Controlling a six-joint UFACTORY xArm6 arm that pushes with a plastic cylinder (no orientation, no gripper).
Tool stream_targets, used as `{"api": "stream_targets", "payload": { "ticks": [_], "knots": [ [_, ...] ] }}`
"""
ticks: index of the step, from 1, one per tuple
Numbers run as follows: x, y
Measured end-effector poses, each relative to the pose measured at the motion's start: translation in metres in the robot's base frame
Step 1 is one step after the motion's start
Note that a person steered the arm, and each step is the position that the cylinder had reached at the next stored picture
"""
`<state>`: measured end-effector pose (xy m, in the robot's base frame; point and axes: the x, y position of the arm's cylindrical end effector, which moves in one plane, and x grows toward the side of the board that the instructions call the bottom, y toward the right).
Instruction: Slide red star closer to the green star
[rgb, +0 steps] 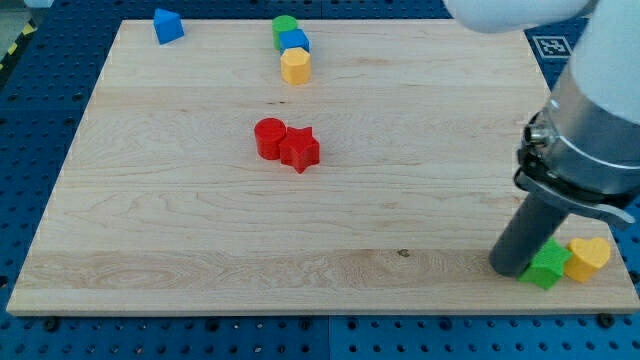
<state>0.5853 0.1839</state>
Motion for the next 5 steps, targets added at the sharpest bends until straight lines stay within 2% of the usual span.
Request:
{"api": "stream_targets", "payload": {
  "ticks": [2, 3, 5],
  "knots": [
    [0.000, 0.018],
    [-0.005, -0.040],
    [-0.061, -0.246]
  ]
}}
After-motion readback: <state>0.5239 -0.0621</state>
